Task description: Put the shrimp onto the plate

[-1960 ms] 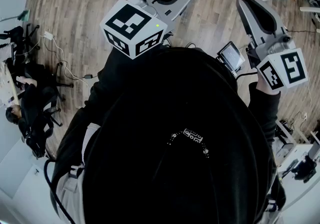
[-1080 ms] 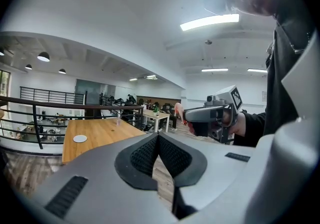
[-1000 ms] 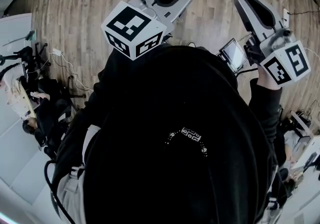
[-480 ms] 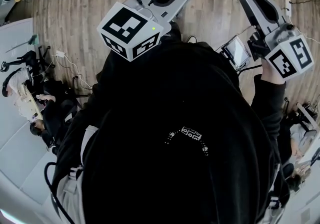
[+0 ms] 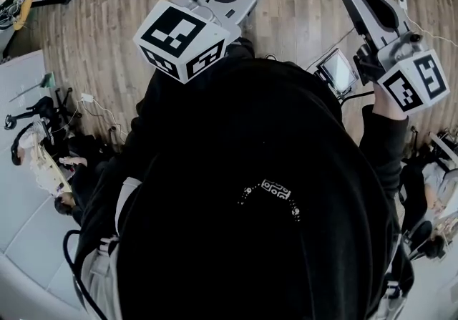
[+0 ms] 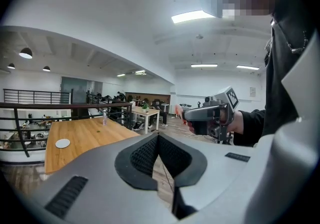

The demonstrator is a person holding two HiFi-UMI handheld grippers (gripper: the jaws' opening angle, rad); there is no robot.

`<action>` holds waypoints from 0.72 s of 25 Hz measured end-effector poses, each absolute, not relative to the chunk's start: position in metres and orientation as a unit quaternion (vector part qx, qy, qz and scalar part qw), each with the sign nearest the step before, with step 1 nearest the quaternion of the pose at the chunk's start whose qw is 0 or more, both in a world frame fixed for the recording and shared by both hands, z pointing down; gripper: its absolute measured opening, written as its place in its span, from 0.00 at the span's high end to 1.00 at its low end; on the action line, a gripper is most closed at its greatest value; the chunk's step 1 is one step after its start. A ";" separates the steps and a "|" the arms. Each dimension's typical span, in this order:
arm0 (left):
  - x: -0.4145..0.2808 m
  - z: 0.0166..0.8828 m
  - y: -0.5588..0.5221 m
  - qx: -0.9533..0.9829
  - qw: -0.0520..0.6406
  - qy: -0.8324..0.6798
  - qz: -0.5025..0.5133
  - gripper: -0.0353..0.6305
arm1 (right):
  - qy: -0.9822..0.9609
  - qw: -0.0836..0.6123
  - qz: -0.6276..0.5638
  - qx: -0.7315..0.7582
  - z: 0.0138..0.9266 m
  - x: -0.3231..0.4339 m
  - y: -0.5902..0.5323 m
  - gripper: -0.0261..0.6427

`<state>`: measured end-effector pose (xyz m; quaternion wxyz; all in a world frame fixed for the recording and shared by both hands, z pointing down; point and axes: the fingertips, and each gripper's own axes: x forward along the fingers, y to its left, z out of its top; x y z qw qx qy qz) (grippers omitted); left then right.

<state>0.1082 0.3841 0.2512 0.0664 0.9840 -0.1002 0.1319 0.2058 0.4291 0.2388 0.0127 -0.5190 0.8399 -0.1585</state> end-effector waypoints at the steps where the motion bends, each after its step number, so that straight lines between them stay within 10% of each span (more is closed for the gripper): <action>1: 0.112 0.250 0.383 0.985 0.066 -0.094 0.131 0.95 | 0.837 0.014 -0.159 -0.524 0.238 0.208 0.429 0.86; 18: 0.127 0.252 0.297 0.987 0.071 -0.071 0.127 0.95 | 0.829 0.005 -0.163 -0.535 0.235 0.211 0.346 0.86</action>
